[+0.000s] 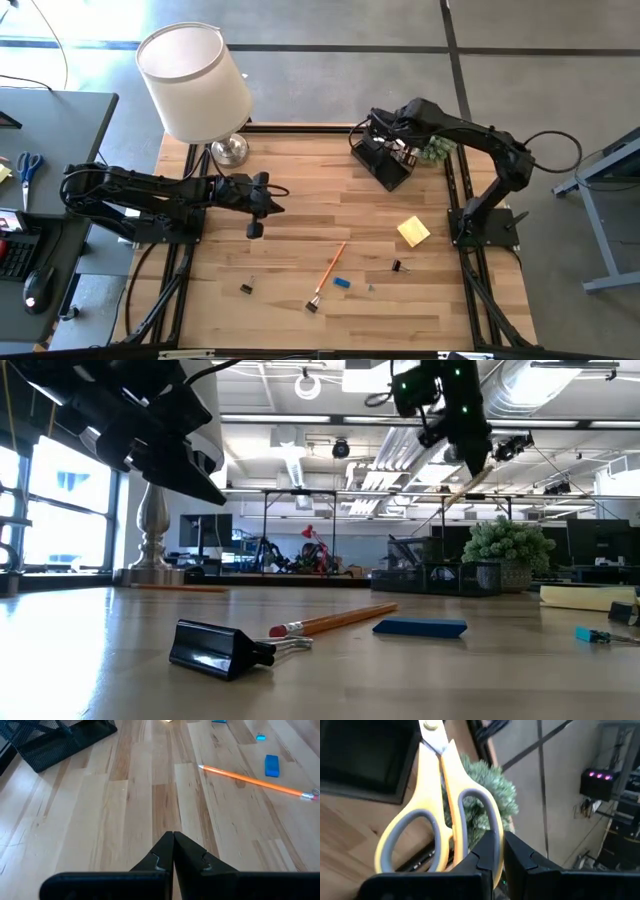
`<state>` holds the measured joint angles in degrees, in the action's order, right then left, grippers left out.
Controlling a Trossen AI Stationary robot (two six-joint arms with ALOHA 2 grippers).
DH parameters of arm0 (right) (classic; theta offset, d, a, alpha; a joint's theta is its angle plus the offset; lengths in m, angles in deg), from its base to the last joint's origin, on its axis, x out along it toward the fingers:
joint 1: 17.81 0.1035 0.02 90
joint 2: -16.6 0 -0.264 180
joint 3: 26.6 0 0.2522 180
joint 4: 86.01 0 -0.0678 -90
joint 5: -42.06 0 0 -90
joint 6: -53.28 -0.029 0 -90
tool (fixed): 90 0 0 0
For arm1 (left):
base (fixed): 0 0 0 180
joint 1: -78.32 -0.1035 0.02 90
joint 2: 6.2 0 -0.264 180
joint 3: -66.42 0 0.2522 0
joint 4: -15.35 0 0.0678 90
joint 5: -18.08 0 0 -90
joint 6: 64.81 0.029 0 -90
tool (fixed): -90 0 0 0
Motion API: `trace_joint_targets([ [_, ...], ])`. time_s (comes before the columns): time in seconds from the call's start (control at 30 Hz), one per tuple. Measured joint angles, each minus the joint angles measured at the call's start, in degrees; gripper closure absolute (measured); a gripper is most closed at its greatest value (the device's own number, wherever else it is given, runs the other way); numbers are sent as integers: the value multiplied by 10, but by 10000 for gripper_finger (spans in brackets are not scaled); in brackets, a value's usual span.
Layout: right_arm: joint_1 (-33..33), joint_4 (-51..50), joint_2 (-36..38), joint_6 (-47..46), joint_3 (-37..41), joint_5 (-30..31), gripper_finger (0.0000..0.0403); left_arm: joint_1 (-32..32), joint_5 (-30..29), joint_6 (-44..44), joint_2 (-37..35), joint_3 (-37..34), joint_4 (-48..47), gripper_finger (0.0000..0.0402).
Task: Pick and place office supplies into organizer
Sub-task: Put the yellow scissors into the desk organizer
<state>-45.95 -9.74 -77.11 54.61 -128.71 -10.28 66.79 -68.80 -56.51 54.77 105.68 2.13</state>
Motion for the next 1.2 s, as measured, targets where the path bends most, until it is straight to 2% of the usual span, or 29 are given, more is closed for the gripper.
trace_joint_targets([
  [0.13, -13, -1, -1, 14, 41, -2, 394, 0, 0, 2, 0, 0, 0, 401],
  [0.23, -12, 1, -1, 25, 53, 20, 391, 0, 0, 3, 0, 0, 2, 401],
  [0.37, -10, 7, -1, 35, 44, 54, 390, 0, -1, 3, 0, 0, 13, 401],
  [0.77, -10, 104, -4, 172, 35, 62, 389, 0, -1, 3, 0, 0, 19, 401],
  [1.2, -13, 110, -87, 196, 35, 82, 387, 0, -1, 4, 0, 0, 20, 401],
])
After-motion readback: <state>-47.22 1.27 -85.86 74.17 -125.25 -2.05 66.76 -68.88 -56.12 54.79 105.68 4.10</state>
